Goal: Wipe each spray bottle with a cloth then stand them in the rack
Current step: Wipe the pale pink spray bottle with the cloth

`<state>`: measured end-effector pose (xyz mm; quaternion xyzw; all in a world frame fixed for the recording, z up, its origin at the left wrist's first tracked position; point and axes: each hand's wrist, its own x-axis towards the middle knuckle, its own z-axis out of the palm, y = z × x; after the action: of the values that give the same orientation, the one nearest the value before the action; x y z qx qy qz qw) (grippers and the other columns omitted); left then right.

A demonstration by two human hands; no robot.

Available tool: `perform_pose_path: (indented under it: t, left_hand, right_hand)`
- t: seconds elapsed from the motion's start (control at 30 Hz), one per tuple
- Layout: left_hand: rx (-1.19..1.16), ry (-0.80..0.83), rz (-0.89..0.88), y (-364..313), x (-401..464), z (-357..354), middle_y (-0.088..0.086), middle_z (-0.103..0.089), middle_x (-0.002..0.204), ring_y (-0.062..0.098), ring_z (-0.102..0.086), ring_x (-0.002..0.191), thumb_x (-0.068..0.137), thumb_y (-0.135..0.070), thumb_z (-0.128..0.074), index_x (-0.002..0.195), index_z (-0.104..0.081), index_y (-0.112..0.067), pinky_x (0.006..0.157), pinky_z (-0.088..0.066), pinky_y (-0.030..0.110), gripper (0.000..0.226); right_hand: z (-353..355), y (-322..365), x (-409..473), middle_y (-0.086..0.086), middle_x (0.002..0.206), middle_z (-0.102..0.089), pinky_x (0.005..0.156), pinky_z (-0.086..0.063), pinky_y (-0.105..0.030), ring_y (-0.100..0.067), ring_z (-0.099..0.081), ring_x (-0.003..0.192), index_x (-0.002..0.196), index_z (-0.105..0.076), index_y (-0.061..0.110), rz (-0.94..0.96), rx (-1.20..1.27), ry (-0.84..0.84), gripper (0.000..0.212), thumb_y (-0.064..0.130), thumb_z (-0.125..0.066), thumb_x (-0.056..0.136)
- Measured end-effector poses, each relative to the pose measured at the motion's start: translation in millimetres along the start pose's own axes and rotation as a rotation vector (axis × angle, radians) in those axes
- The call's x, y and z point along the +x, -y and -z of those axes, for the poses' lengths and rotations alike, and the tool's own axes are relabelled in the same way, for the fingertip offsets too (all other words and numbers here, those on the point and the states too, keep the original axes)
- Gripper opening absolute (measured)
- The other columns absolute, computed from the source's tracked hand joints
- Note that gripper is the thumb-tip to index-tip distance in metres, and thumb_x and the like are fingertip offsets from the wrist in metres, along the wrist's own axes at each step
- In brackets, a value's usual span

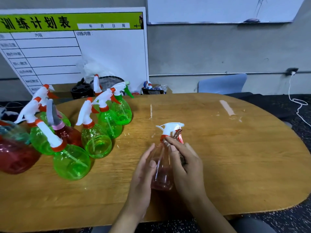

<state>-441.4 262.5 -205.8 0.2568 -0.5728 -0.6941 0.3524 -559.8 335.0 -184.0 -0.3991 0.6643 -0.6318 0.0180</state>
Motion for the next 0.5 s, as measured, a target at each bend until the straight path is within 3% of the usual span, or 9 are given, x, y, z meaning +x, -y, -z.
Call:
perform_pose_path:
  t: [0.13, 0.23, 0.37, 0.5]
  left_hand:
    - [-0.077, -0.01, 0.006, 2.2, 1.2, 3.3, 0.005, -0.067, 0.146, 0.03, -0.064, 0.135, 0.098, -0.042, -0.06, 0.149, -0.058, -0.04, 0.118, -0.043, 0.062, 0.051]
    - [-0.118, -0.007, 0.018, -1.5, 0.4, 1.1, 0.007, -0.069, 0.144, 0.031, -0.065, 0.134, 0.1, -0.037, -0.054, 0.15, -0.057, -0.038, 0.116, -0.044, 0.059, 0.049]
    - [-0.12, -0.028, 0.008, -3.7, 1.1, -0.6, 0.006, -0.071, 0.14, 0.028, -0.067, 0.131, 0.099, -0.04, -0.055, 0.145, -0.061, -0.042, 0.11, -0.046, 0.046, 0.047]
    - [-0.093, 0.013, 0.015, -4.7, 0.6, -1.1, 0.005, -0.072, 0.139, 0.029, -0.068, 0.131, 0.098, -0.047, -0.062, 0.15, -0.056, -0.038, 0.108, -0.049, 0.049, 0.053]
  right_hand:
    - [-4.9, -0.4, -8.0, 0.018, 0.103, -0.066, 0.073, -0.05, -0.017, -0.006, -0.069, 0.091, 0.131, -0.073, 0.033, 0.054, -0.044, 0.042, 0.034, 0.038, -0.054, 0.103]
    - [2.6, -2.4, -22.9, 0.021, 0.108, -0.062, 0.074, -0.05, -0.016, -0.003, -0.067, 0.092, 0.135, -0.071, 0.027, 0.177, -0.065, 0.12, 0.034, 0.031, -0.059, 0.104]
    - [14.0, -6.6, -39.6, -0.001, 0.118, -0.068, 0.078, -0.059, -0.032, -0.011, -0.07, 0.103, 0.137, -0.07, 0.02, 0.363, -0.037, 0.265, 0.035, 0.02, -0.067, 0.102]
    - [18.6, -4.3, -30.8, 0.019, 0.11, -0.061, 0.074, -0.048, -0.012, 0.004, -0.063, 0.091, 0.132, -0.072, 0.018, 0.331, -0.011, 0.151, 0.033, 0.019, -0.064, 0.1]
